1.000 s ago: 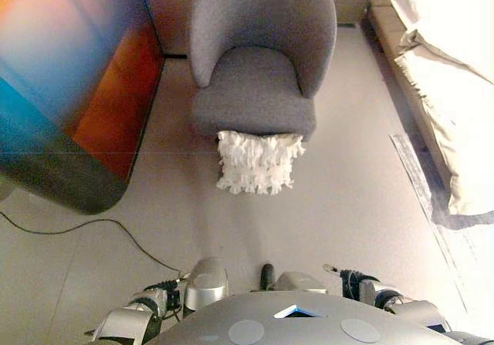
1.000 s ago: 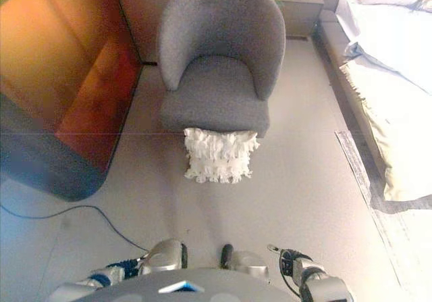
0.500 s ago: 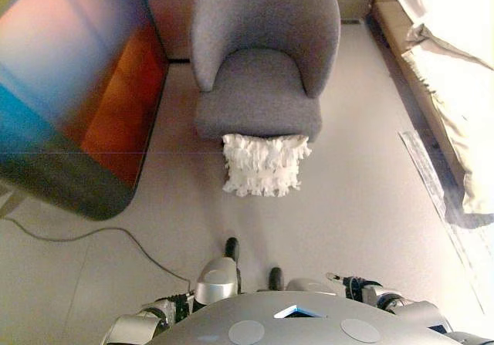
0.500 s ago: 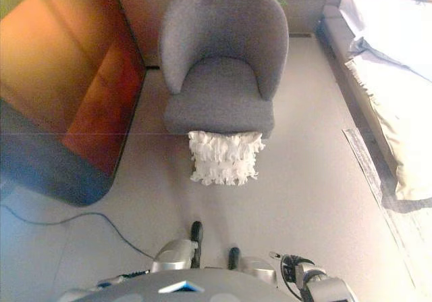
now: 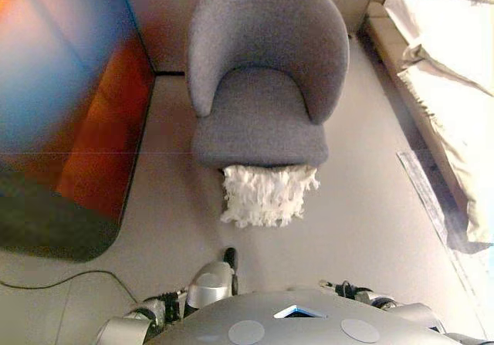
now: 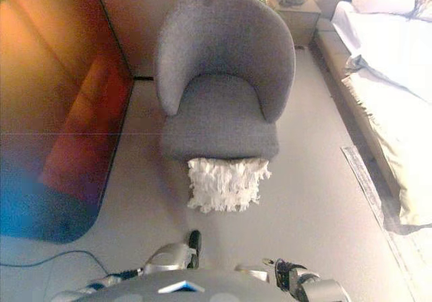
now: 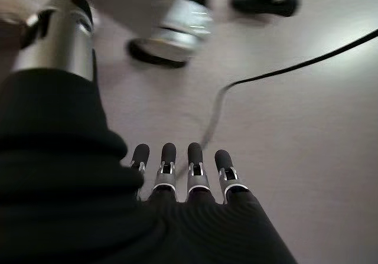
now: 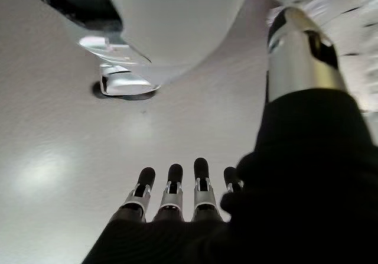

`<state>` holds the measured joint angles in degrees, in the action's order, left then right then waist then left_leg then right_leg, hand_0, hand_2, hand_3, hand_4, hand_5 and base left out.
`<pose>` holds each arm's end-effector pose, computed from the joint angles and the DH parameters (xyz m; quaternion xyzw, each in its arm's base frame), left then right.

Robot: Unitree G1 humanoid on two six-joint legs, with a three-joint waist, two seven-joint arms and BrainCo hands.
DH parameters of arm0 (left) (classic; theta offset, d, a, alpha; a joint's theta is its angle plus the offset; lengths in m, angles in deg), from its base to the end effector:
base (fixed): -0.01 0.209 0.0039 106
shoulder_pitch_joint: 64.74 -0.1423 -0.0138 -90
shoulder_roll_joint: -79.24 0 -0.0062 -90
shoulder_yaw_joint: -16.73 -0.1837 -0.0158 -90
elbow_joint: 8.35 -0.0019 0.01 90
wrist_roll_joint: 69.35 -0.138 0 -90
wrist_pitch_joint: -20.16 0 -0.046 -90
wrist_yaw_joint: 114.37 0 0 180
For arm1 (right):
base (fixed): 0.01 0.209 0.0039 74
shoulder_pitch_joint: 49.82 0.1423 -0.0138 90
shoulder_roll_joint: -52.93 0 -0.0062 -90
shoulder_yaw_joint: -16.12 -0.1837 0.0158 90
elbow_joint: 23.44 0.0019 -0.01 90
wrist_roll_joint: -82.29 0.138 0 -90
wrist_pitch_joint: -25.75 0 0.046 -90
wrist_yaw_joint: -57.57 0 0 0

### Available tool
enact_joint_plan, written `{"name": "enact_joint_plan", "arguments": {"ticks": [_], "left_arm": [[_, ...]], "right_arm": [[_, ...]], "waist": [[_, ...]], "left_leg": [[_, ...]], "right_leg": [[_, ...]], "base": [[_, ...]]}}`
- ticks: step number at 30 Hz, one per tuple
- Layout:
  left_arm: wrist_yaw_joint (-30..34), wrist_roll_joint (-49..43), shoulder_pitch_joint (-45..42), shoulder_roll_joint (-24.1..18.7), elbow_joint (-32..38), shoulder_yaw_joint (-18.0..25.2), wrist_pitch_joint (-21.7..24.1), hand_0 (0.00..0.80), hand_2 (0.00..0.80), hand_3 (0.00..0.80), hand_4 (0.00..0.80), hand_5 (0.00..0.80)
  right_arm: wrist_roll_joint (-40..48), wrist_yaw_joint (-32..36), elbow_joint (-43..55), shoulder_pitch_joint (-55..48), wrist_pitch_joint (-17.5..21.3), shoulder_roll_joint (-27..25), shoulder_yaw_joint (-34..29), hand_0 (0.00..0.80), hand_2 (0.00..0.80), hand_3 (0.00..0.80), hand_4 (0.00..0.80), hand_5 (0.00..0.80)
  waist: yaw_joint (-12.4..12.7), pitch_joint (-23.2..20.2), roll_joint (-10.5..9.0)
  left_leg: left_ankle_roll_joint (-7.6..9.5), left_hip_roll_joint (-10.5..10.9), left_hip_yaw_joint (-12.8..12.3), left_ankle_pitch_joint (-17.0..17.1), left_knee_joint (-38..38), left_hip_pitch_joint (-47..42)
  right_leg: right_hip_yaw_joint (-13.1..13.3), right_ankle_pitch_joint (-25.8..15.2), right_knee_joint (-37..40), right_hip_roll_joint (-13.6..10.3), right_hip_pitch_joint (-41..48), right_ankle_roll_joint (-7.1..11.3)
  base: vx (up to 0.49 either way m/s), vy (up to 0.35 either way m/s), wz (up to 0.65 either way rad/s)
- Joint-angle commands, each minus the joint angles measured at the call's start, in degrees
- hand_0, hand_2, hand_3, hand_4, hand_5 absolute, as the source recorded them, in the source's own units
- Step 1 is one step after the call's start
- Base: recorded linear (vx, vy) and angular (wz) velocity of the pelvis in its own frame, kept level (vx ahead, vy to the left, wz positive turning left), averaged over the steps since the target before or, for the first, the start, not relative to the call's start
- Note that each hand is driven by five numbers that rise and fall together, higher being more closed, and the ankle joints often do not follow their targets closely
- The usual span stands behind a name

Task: Pick up the cushion and take it to the sofa

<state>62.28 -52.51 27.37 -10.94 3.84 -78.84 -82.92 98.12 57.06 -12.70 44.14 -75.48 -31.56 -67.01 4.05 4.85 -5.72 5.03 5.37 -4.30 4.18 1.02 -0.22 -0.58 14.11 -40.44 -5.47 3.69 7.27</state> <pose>0.0525 0.2440 -0.1152 0.0307 0.6835 0.1614 0.7112 0.0614 -0.2084 -0.1227 0.0010 0.6790 -0.0959 0.7278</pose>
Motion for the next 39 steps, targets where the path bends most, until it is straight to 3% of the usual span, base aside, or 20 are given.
{"name": "enact_joint_plan", "arguments": {"ticks": [1, 4, 7, 9, 13, 17, 19, 22, 25, 26, 27, 28, 29, 31, 33, 34, 35, 36, 39], "left_arm": [[0.41, -2.92, 0.96, -0.15, -1.44, -1.14, -0.12, 0.0, 0.0, 0.0, 0.0, 0.0], [0.44, -2.25, 2.25, -0.15, -0.96, -1.07, -1.03, 0.0, 0.0, 0.0, 0.0, 0.0], [0.09, -0.59, 3.68, 0.2, -0.9, -1.95, -2.51, 0.0, 0.0, 0.0, 0.0, 0.0], [-0.19, -0.07, 3.69, 0.74, -1.53, -2.01, -2.39, 0.0, 0.0, 0.0, 0.0, 0.0], [-0.65, -0.07, 2.82, 1.57, -3.58, -1.2, -0.65, 0.0, 0.0, 0.0, 0.0, 0.0], [-1.38, -0.08, 1.6, 1.56, -3.42, -0.84, 0.39, 0.0, 0.0, 0.0, 0.0, 0.0], [-1.74, 0.21, 0.93, 1.45, -3.31, -0.27, 0.88, 0.0, 0.0, 0.0, 0.0, 0.0], [-2.25, -0.1, 0.5, 1.6, -3.1, 0.77, 1.01, 0.0, 0.0, 0.0, 0.0, 0.0], [-2.06, -0.2, -0.38, 1.68, -3.3, 1.4, 1.98, 0.0, 0.0, 0.0, 0.0, 0.0], [-2.27, 0.9, -0.71, 1.8, -3.23, 1.75, 2.75, 0.0, 0.0, 0.0, 0.0, 0.0], [-2.05, 1.12, -0.85, 1.9, -3.03, 2.15, 3.18, 0.0, 0.0, 0.0, 0.0, 0.0], [-1.49, 0.56, -0.68, 2.2, -2.42, 1.92, 2.93, 0.0, 0.0, 0.0, 0.0, 0.0], [-1.26, 0.38, -0.3, 2.63, -2.01, 0.97, 2.55, 0.0, 0.0, 0.0, 0.0, 0.0], [-1.48, 0.67, 0.06, 3.25, -1.92, -0.35, 2.45, 0.0, 0.0, 0.0, 0.0, 0.0], [-2.11, 1.61, 0.56, 3.5, -1.78, -1.03, 1.94, 0.0, 0.0, 0.0, 0.0, 0.0], [-1.9, 1.54, 0.6, 3.39, -1.54, -1.0, 1.77, 0.0, 0.0, 0.0, 0.0, 0.0], [-1.43, 1.07, 0.72, 3.24, -1.43, -0.67, 1.45, 0.0, 0.0, 0.0, 0.0, 0.0], [-0.76, 0.66, 1.03, 3.15, -1.58, -0.55, 1.28, 0.0, 0.0, 0.0, 0.0, 0.0], [0.51, -1.42, 1.34, 2.87, -2.14, -0.8, 1.59, 0.0, 0.0, 0.0, 0.0, 0.0]], "right_arm": [[4.37, -1.32, 1.53, 0.44, 0.63, -2.17, -0.1, 0.0, 0.0, 0.0, 0.0, 0.0], [4.64, -2.6, 1.97, 0.89, 1.4, -2.37, -0.86, 0.0, 0.0, 0.0, 0.0, 0.0], [5.33, -2.67, 3.01, 0.62, 2.01, -3.03, -0.29, 0.0, 0.0, 0.0, 0.0, 0.0], [7.03, -2.74, 3.7, 0.11, 3.27, -3.31, -0.11, 0.0, 0.0, 0.0, 0.0, 0.0], [5.82, -2.54, 3.79, -0.26, 3.85, -3.67, -0.99, 0.0, 0.0, 0.0, 0.0, 0.0], [4.38, -2.13, 3.15, -1.4, 5.07, -3.1, -2.01, 0.0, 0.0, 0.0, 0.0, 0.0], [3.56, -1.92, 2.98, -2.07, 5.5, -2.79, -1.76, 0.0, 0.0, 0.0, 0.0, 0.0], [1.25, -2.03, 2.87, -2.09, 4.86, -2.86, -1.57, 0.0, 0.0, 0.0, 0.0, 0.0], [0.84, -1.3, 3.0, -1.54, 4.13, -3.81, -0.54, 0.0, 0.0, 0.0, 0.0, 0.0], [0.43, -1.02, 3.05, -1.21, 3.65, -4.22, 0.01, 0.0, 0.0, 0.0, 0.0, 0.0], [-0.05, -1.0, 2.95, -0.96, 3.22, -4.64, 0.24, 0.0, 0.0, 0.0, 0.0, 0.0], [0.18, -1.38, 2.93, -0.71, 2.63, -5.04, 0.42, 0.0, 0.0, 0.0, 0.0, 0.0], [1.15, -1.87, 2.91, -0.41, 2.43, -5.33, 0.62, 0.0, 0.0, 0.0, 0.0, 0.0], [1.87, -1.91, 2.59, 0.47, 2.43, -5.93, 0.66, 0.0, 0.0, 0.0, 0.0, 0.0], [2.51, -2.2, 2.31, 1.91, 2.49, -6.5, 0.76, 0.0, 0.0, 0.0, 0.0, 0.0], [3.05, -2.49, 2.55, 1.97, 2.64, -6.57, 0.96, 0.0, 0.0, 0.0, 0.0, 0.0], [3.6, -2.67, 2.7, 2.2, 2.47, -6.51, 1.07, 0.0, 0.0, 0.0, 0.0, 0.0], [4.38, -2.77, 2.66, 2.32, 2.58, -6.33, 1.26, 0.0, 0.0, 0.0, 0.0, 0.0], [4.61, -2.0, 2.33, 1.47, 2.69, -5.75, 0.62, 0.0, 0.0, 0.0, 0.0, 0.0]], "waist": [[-0.38, -1.97, 2.6], [-1.65, -1.33, 3.55], [-3.47, 0.38, 4.98], [-4.55, 1.19, 4.73], [-5.64, 1.18, 3.86], [-6.49, 1.27, 3.72], [-6.34, 0.59, 3.09], [-6.52, -0.29, 2.8], [-6.14, -0.96, 3.23], [-5.7, -0.9, 3.27], [-5.16, -0.63, 3.09], [-4.21, -0.08, 2.74], [-3.51, 0.51, 2.72], [-2.76, 1.36, 3.3], [-2.13, 2.86, 4.76], [-1.68, 3.46, 5.0], [-1.38, 3.32, 4.72], [-1.55, 2.99, 4.81], [-2.7, 1.89, 5.53]], "left_leg": [[0.53, -0.77, -0.47, -3.16, -3.66, 5.87], [0.3, -1.32, -0.93, -4.37, -3.37, 2.96], [-0.59, -2.47, 1.06, -5.47, -1.6, -2.51], [-0.99, -2.25, 2.17, -7.27, -1.83, -4.46], [-1.42, -1.62, 3.77, -10.96, -2.8, -7.3], [-1.31, -3.07, 4.81, -13.96, -3.73, -10.67], [-1.95, -4.14, 4.29, -15.64, -4.53, -12.42], [-3.35, -6.3, 3.57, -16.45, -5.6, -13.74], [-6.2, -9.46, 3.09, -10.56, -10.93, -12.84], [-7.3, -10.39, 2.77, -6.23, -16.18, -10.27], [-7.58, -10.7, 2.38, -4.03, -21.89, -6.99], [-7.55, -10.5, 1.82, -2.26, -26.08, -2.36], [-7.23, -9.9, 1.12, -3.21, -26.07, 0.5], [-7.06, -8.56, -0.09, -4.51, -21.95, 1.64], [-7.93, -7.07, -1.55, -1.83, -14.04, 3.56], [-8.28, -6.29, 0.04, -0.27, -14.28, 5.71], [-7.45, -4.92, 1.54, -2.82, -13.11, 4.48], [-6.92, -4.43, 1.95, -4.89, -9.83, 2.19], [-6.61, -4.14, 2.62, -5.42, -3.52, -1.71]], "right_leg": [[-2.69, -16.52, 8.62, 4.66, 1.39, 0.06], [-5.76, -14.51, 14.87, 3.61, -2.87, -0.88], [-7.57, -14.12, 21.54, 2.32, -8.92, -2.43], [-6.61, -16.22, 29.99, 0.94, -10.62, -2.33], [-4.35, -24.73, 44.15, -2.95, -12.36, -0.18], [-2.02, -26.19, 43.66, -4.27, -12.71, 0.0], [-3.77, -25.69, 41.37, -4.42, -11.74, -0.14], [-3.52, -23.99, 39.94, -3.53, -10.86, -0.68], [-5.27, -22.01, 39.0, -1.7, -10.13, -2.66], [-5.72, -21.26, 39.69, -0.94, -8.86, -3.87], [-6.35, -20.6, 40.22, -0.66, -7.48, -4.92], [-7.21, -19.87, 40.93, -0.74, -5.42, -5.76], [-8.03, -19.27, 41.71, -0.89, -3.62, -5.72], [-9.02, -18.56, 42.71, -1.14, -1.73, -5.1], [-9.53, -18.04, 44.25, -0.69, 0.17, -4.5], [-9.11, -17.89, 44.81, -0.62, 0.81, -4.68], [-9.22, -18.17, 45.38, -1.33, 0.57, -4.29], [-9.63, -18.28, 45.44, -1.65, 0.25, -4.07], [-9.64, -18.33, 45.44, -1.33, 0.12, -3.61]], "base": [[0.308, 0.042, 0.12], [0.264, 0.034, 0.04], [0.23, -0.02, -0.02], [0.275, -0.086, 0.14], [0.328, -0.113, 0.13], [0.342, -0.168, 0.16], [0.357, -0.244, 0.4], [0.35, -0.269, 0.45], [0.271, -0.266, 0.07], [0.217, -0.291, 0.02], [0.221, -0.324, -0.09], [0.164, -0.239, -0.21], [0.149, -0.144, -0.21], [0.121, 0.009, -0.04], [0.107, 0.093, 0.05], [0.059, 0.094, -0.01], [0.054, 0.132, -0.16], [0.074, 0.161, -0.33], [0.104, 0.165, -0.32]]}}
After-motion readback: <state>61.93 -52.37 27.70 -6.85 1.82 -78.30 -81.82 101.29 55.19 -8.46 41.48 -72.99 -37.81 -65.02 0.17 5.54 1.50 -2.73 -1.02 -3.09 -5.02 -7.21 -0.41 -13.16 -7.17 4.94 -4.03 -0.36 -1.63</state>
